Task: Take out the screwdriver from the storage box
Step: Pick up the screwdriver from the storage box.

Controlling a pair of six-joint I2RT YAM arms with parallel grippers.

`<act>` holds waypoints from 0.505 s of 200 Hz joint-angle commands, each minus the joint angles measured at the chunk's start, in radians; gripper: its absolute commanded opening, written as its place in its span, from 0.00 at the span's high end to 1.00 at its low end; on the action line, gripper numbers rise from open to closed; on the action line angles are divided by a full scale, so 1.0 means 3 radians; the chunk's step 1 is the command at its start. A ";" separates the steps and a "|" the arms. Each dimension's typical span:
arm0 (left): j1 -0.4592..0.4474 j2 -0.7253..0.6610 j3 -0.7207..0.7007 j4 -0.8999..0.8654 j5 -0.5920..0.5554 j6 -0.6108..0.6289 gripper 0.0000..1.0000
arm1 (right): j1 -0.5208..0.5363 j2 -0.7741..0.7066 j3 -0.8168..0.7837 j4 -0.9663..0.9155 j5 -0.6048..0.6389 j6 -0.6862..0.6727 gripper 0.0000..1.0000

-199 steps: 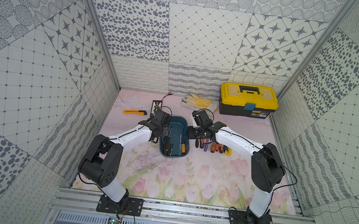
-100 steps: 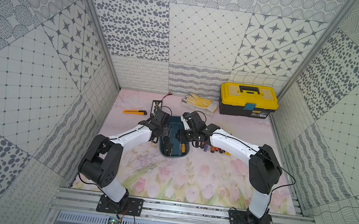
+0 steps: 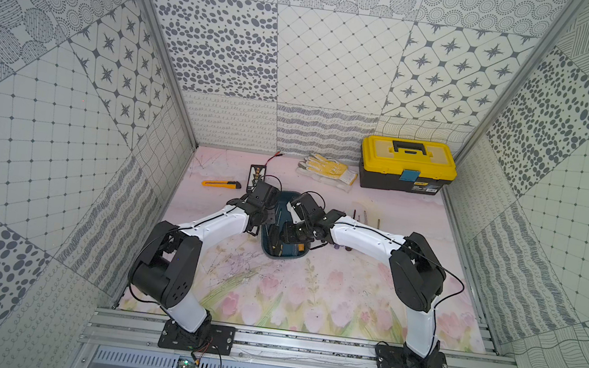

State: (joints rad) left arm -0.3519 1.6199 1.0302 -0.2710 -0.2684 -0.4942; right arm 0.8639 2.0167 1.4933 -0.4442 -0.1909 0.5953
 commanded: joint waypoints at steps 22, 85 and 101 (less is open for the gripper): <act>0.0012 -0.0067 -0.0010 0.0269 0.0005 -0.0008 1.00 | 0.0015 0.0213 0.0154 0.0049 -0.0069 0.0104 0.60; 0.0012 -0.0046 0.0004 0.0269 -0.0002 0.0000 1.00 | 0.0015 0.0446 0.0391 -0.0311 0.0041 0.0090 0.60; 0.0012 -0.0033 0.0010 0.0268 -0.0001 0.0001 1.00 | 0.0015 0.0436 0.0397 -0.0386 0.0204 0.0064 0.60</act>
State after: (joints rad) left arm -0.3511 1.6199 1.0283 -0.2581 -0.2691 -0.4938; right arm 0.8639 2.1254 1.5864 -0.5129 -0.1989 0.6189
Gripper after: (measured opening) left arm 0.109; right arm 0.397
